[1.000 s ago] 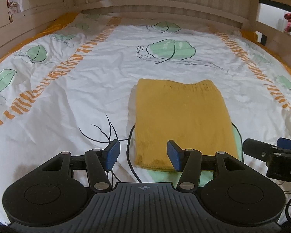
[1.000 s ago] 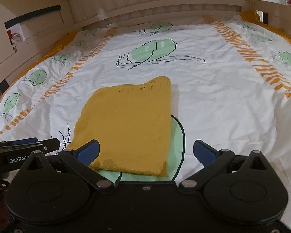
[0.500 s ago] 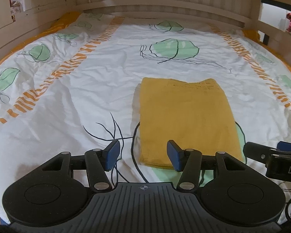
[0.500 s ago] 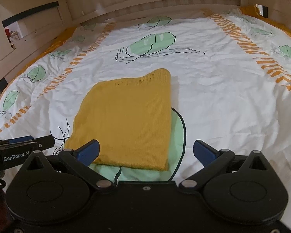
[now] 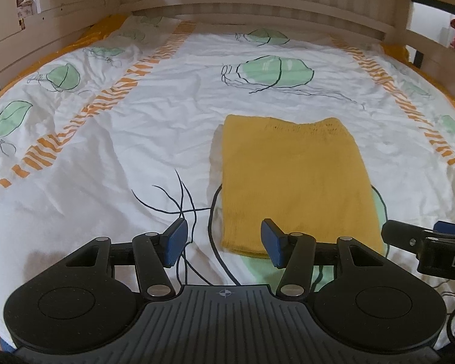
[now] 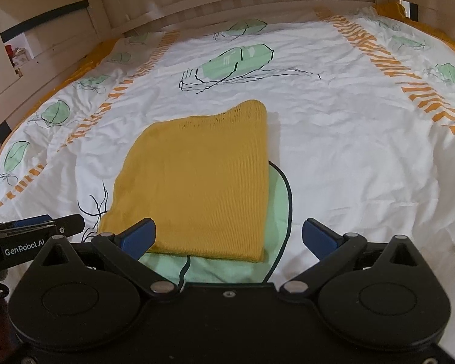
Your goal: Fold small clothes
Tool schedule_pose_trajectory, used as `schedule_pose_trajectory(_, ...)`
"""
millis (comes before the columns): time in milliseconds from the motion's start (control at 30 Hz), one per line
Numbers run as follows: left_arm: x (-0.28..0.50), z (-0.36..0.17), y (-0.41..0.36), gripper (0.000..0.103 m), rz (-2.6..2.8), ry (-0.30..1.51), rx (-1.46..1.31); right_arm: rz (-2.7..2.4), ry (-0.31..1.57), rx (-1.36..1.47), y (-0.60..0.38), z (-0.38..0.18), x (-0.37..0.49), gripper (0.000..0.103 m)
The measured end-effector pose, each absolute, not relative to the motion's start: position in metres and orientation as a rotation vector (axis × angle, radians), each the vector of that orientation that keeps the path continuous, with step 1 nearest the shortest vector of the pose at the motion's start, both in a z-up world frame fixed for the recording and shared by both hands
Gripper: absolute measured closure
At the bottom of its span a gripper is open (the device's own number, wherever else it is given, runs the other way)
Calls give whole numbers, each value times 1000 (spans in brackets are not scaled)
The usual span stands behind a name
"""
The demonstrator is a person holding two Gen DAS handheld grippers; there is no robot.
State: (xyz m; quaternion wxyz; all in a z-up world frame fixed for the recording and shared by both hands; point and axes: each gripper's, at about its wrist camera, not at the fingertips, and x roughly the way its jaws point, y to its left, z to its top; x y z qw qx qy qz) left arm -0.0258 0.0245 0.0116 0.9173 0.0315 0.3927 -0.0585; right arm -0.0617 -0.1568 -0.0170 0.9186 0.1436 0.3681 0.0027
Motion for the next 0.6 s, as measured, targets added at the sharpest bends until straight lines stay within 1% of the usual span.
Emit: schedule_pose_trajectory(600, -26, 8, 24, 51, -122, 819, 61, 10, 766, 304, -156, -19, -60, 1)
